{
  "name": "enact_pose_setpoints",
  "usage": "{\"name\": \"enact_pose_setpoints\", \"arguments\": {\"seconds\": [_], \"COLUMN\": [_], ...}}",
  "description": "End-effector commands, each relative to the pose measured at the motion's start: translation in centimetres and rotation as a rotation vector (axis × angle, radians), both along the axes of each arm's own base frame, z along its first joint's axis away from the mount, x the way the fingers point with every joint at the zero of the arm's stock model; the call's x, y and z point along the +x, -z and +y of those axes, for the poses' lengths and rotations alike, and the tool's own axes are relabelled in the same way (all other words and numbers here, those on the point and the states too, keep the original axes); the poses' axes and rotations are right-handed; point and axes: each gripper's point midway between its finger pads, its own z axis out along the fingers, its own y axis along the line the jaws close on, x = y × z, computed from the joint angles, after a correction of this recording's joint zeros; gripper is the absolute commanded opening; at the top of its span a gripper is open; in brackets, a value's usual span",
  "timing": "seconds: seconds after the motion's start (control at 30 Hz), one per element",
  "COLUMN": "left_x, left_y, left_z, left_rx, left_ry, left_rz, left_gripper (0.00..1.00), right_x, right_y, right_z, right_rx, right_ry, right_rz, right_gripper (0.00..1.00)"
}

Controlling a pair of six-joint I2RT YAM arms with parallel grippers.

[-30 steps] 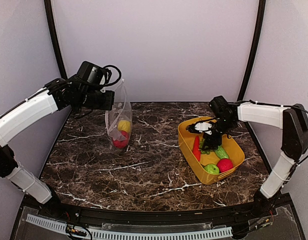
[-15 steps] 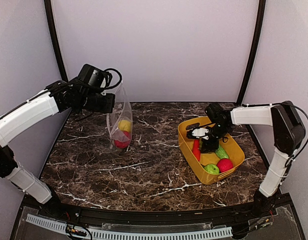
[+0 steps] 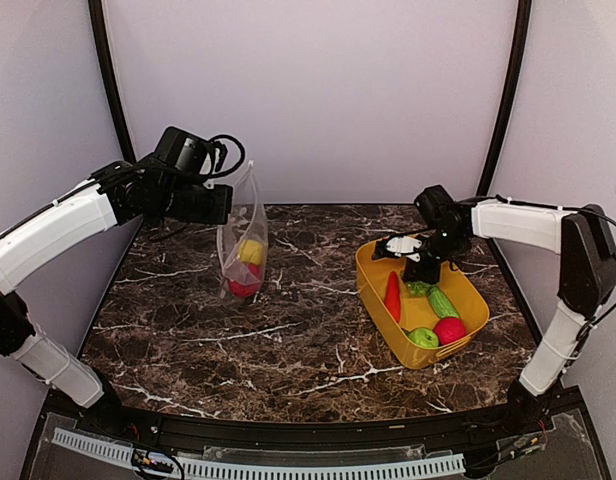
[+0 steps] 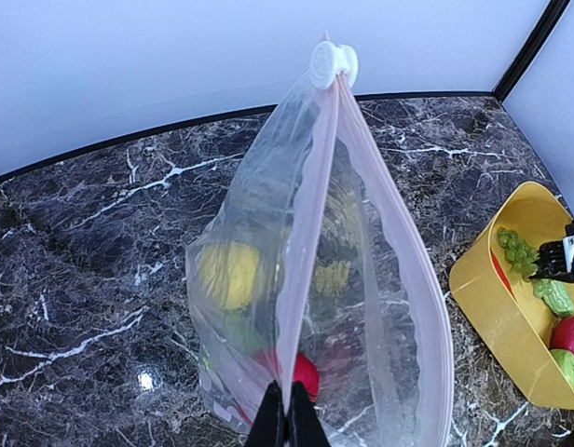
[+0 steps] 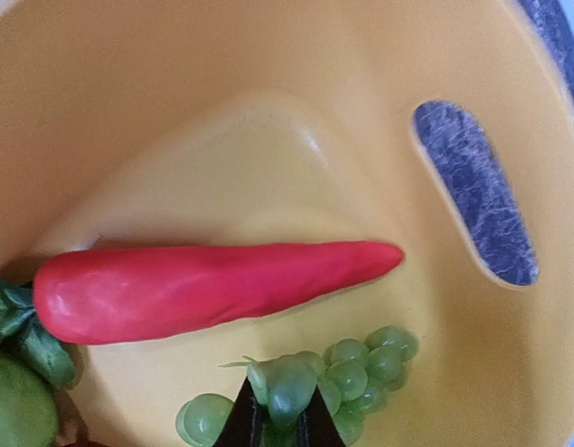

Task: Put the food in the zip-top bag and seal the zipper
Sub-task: Pick up the fake fruit from the bin, then place the fake fruit in the zipper food storage bag.

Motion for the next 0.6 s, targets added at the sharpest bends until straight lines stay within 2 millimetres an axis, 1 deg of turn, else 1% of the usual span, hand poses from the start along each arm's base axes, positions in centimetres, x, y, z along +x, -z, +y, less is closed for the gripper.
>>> {"name": "enact_pose_setpoints", "arguments": {"seconds": [0.0,0.03,0.07,0.13,0.2,0.27,0.37,0.47,0.57], "left_x": [-0.1,-0.1,-0.1,-0.1,-0.1,0.0,0.1,0.1,0.0], "left_y": [-0.8,-0.9,-0.8,-1.0,-1.1,-1.4,-1.7,-1.9,-2.0], "left_z": [-1.0,-1.2,-1.4,-2.0,-2.5,-3.0,-3.7,-4.4,-5.0], "left_rx": [-0.056,-0.062,-0.068,-0.084,-0.103,-0.119,-0.142,-0.174,-0.201], "left_ry": [0.036,0.041,0.05,0.069,0.089,0.105,0.121,0.141,0.161], "left_rz": [-0.002,-0.003,0.001,0.003,0.004,0.003,0.007,0.017,0.025], "left_gripper": [0.01,0.01,0.01,0.01,0.01,0.01,0.01,0.01,0.01], "right_x": [-0.3,-0.2,-0.6,-0.7,-1.3,-2.3,-3.0,-3.4,-4.2], "right_y": [-7.1,-8.9,-9.9,-13.5,-17.0,-20.7,-25.7,-30.0,-33.3], "right_z": [1.3,1.9,2.3,3.7,5.3,7.2,9.2,10.9,12.6], "right_rx": [0.133,0.171,0.208,0.311,0.425,0.558,0.705,0.831,0.955], "right_ry": [0.041,0.04,0.037,0.022,-0.003,-0.054,-0.117,-0.176,-0.235], "right_rz": [-0.026,-0.04,-0.028,-0.041,-0.029,0.006,0.006,-0.008,0.019], "right_gripper": [0.0,0.0,0.0,0.0,0.0,0.0,0.0,0.0,0.0]}}
